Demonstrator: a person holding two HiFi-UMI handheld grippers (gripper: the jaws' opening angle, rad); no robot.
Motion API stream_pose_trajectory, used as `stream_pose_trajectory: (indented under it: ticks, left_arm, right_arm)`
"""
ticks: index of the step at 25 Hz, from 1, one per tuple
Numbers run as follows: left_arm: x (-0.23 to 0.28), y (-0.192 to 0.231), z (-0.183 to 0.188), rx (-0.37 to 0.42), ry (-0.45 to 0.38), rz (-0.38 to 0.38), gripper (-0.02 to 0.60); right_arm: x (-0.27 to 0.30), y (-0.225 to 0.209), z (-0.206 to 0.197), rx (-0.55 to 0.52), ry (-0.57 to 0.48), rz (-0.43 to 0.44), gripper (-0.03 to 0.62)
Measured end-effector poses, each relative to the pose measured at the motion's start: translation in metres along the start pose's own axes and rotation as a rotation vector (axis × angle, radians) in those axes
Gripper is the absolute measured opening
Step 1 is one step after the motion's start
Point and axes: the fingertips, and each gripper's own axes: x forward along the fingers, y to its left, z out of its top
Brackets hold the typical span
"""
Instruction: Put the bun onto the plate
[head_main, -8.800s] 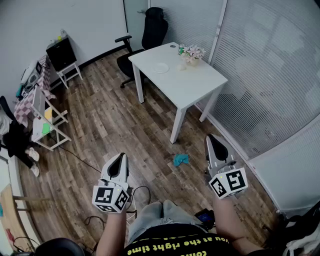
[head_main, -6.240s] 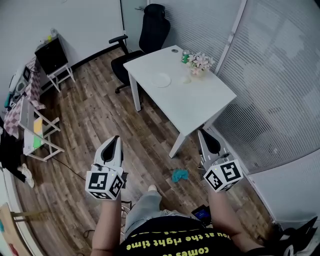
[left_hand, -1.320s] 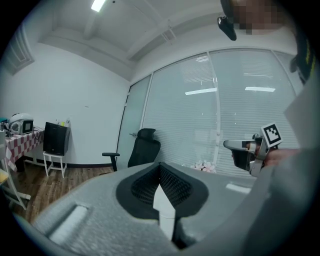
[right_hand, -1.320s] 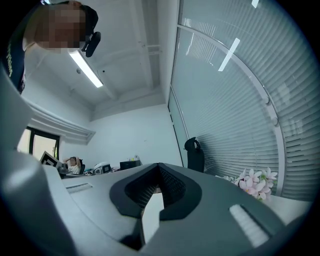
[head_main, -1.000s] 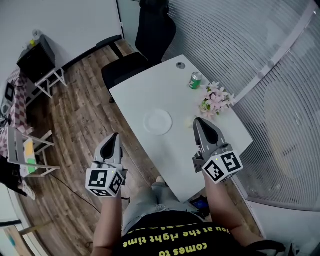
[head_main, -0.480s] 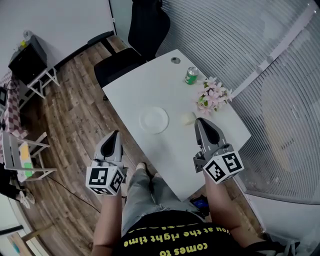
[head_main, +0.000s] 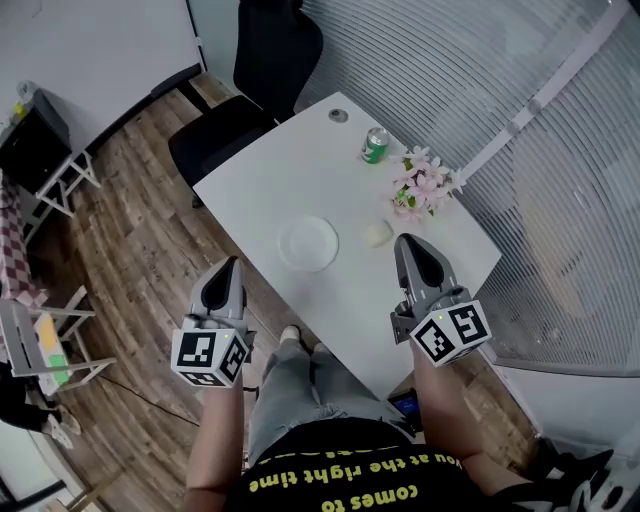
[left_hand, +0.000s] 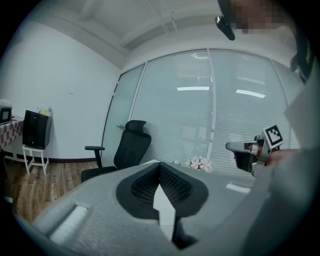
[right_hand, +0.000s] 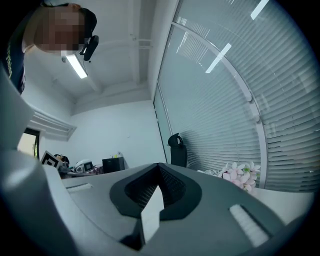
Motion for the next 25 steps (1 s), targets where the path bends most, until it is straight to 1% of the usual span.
stream_pose_trajectory:
  ticks: [7, 13, 17, 21, 25]
  left_arm:
    - [0.016, 0.019, 0.011, -0.001, 0.000, -0.076, 0.000]
    - [0.028, 0.038, 0.020, 0.010, 0.000, -0.123, 0.000]
    - [0.035, 0.047, 0.022, 0.016, 0.003, -0.155, 0.000]
    - [0.040, 0.056, 0.026, 0.021, 0.001, -0.171, 0.000]
    - [0.045, 0.062, 0.025, 0.018, 0.004, -0.168, 0.000]
  right_arm:
    - [0.011, 0.011, 0.007, -0.011, -0.025, -0.069, 0.006]
    - [0.024, 0.018, 0.008, -0.011, -0.055, -0.115, 0.006]
    - [0.033, 0.022, 0.011, -0.022, -0.058, -0.147, 0.006]
    - [0.041, 0.024, 0.010, -0.022, -0.065, -0.161, 0.006]
    - [0.046, 0.023, 0.007, -0.019, -0.055, -0.163, 0.008]
